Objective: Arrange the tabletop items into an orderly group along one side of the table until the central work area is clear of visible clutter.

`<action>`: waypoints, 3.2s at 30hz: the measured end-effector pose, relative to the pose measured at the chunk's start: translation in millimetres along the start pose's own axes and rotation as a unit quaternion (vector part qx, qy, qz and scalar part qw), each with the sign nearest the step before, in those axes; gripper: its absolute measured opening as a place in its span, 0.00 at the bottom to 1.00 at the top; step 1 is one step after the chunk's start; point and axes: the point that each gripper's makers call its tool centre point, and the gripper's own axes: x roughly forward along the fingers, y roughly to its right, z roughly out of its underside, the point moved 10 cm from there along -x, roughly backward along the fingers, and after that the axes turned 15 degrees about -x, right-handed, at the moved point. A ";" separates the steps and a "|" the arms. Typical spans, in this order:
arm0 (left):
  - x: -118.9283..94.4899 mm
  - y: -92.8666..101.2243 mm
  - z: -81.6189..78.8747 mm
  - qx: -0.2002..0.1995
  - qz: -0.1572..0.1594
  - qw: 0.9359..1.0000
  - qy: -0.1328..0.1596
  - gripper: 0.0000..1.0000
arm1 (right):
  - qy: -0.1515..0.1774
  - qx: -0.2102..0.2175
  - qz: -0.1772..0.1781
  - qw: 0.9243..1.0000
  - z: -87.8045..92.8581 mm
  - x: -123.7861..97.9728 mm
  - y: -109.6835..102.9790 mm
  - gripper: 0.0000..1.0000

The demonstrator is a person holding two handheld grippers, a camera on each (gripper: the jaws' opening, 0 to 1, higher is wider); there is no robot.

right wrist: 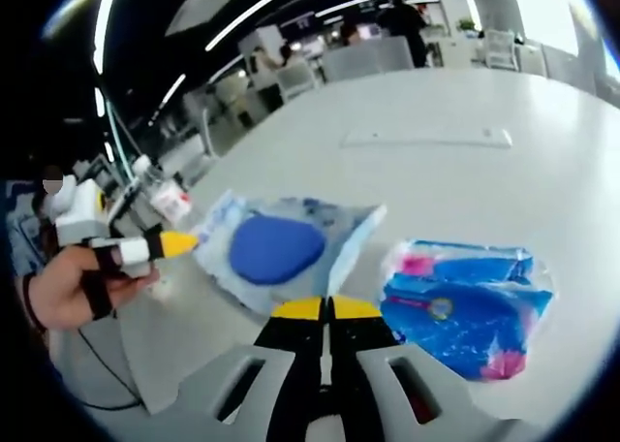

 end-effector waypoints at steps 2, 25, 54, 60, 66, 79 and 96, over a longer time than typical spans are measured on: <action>1.5 -2.2 0.8 0.002 -0.002 1.000 -0.002 0.00 | -0.002 0.000 0.002 1.000 2.4 0.4 0.8 0.00; 14.4 -16.9 14.3 -0.021 -0.014 0.999 -0.022 0.00 | -0.028 0.030 0.027 0.999 20.0 2.7 -10.9 0.00; -38.5 -13.8 40.1 -0.028 -0.002 0.999 -0.046 0.14 | -0.031 0.031 0.039 0.998 29.8 -29.3 -29.3 0.09; -56.6 -14.3 49.5 -0.012 0.004 0.999 -0.052 0.14 | -0.028 0.034 0.040 0.998 34.1 -39.1 -33.3 0.09; -73.0 -13.7 50.8 0.011 0.010 0.998 -0.055 0.14 | -0.025 0.044 0.044 0.998 37.9 -43.9 -29.2 0.09; -103.7 -19.9 49.8 0.059 0.023 0.996 -0.060 0.14 | -0.029 0.048 0.036 0.998 50.9 -53.1 -44.7 0.09; -135.4 -46.0 66.6 0.094 0.023 0.993 -0.065 0.16 | -0.050 0.029 0.017 0.998 77.7 -67.4 -60.5 0.09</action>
